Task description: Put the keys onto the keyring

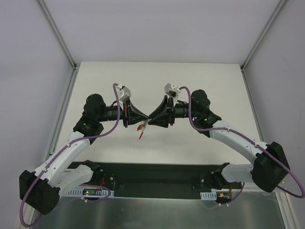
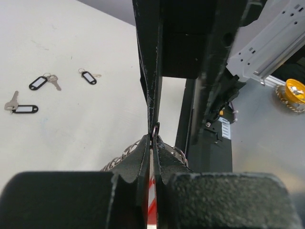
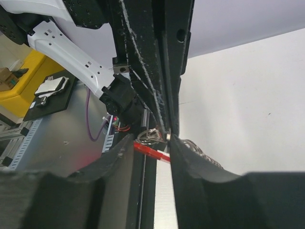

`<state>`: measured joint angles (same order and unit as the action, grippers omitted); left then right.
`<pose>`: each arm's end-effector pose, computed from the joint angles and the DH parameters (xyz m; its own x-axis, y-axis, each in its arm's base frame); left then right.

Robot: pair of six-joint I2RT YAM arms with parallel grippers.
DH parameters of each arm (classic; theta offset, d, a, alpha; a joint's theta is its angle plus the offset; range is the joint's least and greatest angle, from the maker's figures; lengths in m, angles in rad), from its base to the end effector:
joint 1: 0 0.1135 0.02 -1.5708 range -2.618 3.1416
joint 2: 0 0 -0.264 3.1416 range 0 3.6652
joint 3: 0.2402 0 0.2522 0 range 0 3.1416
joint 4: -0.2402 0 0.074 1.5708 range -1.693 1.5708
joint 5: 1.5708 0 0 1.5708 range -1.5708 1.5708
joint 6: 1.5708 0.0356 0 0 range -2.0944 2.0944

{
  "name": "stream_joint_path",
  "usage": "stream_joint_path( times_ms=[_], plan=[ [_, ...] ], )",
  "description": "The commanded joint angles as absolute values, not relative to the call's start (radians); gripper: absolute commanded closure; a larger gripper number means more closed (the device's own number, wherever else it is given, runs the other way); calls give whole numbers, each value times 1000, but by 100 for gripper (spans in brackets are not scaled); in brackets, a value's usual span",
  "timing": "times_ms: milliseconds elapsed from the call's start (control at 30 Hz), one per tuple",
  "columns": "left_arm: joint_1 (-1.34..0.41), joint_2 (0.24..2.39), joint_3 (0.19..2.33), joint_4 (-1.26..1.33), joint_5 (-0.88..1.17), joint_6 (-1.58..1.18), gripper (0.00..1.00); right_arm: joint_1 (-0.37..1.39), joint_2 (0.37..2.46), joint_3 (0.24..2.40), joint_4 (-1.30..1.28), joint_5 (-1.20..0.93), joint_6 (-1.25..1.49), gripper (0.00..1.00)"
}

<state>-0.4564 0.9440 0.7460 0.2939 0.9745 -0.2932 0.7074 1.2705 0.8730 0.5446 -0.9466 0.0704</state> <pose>0.1761 -0.1193 0.3470 -0.2029 -0.0812 -0.9758 0.9695 0.1229 -0.2118 0.1977 0.2070 0.3401 0.0415 0.0896 -0.9951 -0.9953 -0.0839 -0.0490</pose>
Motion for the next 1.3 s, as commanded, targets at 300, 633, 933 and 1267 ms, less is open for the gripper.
stream_joint_path(
  times_ms=[300,633,933,1267],
  plan=[
    [-477,908,815,-46,827,133,100,654,1121,933,198,-721,-144,15],
    [-535,986,879,-238,704,350,100,643,983,928,-97,-431,-256,4],
    [-638,1006,845,-238,622,480,100,641,810,773,43,-95,-150,4],
    [-739,994,810,-238,503,659,100,641,799,802,19,336,-46,4]
  ],
)
